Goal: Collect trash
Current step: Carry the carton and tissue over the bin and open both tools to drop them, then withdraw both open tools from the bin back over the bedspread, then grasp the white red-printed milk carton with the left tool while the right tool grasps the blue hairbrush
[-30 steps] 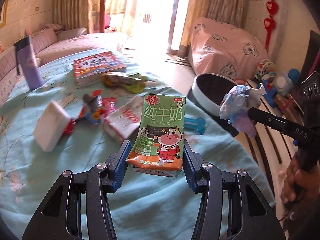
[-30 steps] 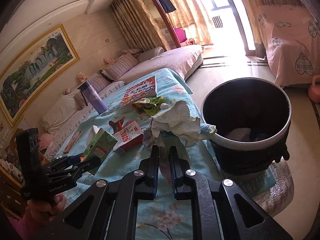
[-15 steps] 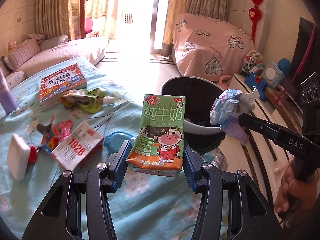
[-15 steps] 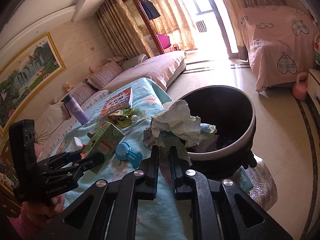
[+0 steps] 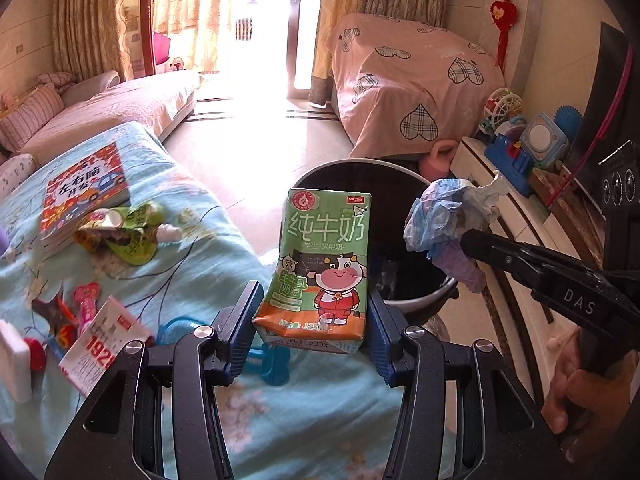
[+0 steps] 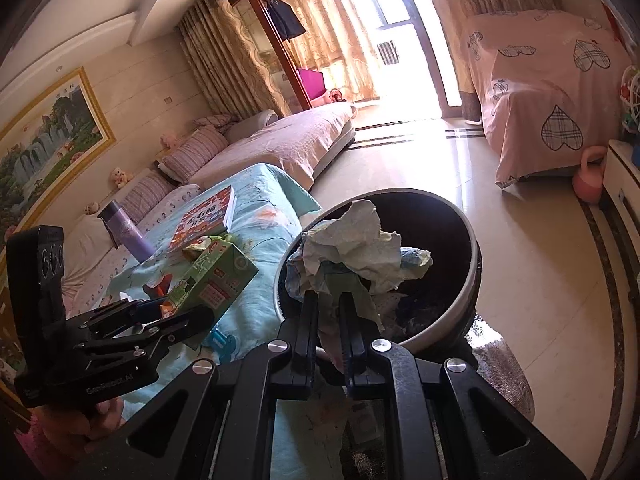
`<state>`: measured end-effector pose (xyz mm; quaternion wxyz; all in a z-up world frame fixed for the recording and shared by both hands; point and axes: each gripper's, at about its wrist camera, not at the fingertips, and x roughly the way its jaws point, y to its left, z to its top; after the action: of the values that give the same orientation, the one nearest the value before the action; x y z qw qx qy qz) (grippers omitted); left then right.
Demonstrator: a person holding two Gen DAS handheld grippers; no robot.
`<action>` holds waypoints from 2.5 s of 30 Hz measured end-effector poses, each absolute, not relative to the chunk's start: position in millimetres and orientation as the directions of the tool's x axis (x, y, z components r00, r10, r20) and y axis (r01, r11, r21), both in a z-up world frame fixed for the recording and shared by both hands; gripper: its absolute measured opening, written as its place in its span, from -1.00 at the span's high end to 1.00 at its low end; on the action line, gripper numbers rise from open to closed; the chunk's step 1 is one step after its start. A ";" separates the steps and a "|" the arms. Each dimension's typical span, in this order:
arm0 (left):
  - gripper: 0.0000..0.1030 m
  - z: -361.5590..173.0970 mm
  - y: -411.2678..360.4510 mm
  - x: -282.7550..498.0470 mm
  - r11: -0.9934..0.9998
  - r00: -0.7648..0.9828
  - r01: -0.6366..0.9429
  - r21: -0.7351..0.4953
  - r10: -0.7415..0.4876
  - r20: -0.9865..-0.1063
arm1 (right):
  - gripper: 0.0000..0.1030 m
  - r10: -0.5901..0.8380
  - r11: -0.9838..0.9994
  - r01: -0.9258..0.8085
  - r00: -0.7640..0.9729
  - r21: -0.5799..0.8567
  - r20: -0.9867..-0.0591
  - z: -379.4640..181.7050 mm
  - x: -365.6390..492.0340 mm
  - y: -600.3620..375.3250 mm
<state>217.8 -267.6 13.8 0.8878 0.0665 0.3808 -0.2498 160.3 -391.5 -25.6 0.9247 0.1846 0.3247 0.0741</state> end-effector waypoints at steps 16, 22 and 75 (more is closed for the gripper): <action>0.05 0.1 -307.5 258.4 0.867 0.559 0.492 -0.083 -0.387 -0.733 | 0.80 0.239 0.930 0.010 0.744 0.368 -0.624 -36.5 192.8 -416.3; 0.03 -8.3 -310.1 269.3 0.869 0.523 0.480 -0.117 -0.390 -0.758 | 0.71 0.240 0.930 0.022 0.721 0.368 -0.650 -44.1 206.1 -420.2; -0.32 -27.9 -58.6 165.5 0.958 0.617 0.243 -0.149 -0.271 -0.738 | -0.68 0.458 0.889 -0.327 0.639 0.320 -0.618 -40.6 155.0 -234.7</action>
<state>165.5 -58.6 -27.9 0.8991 -0.0172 0.4133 -0.1431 155.0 -234.7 -40.6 0.9009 0.0897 0.3646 0.2178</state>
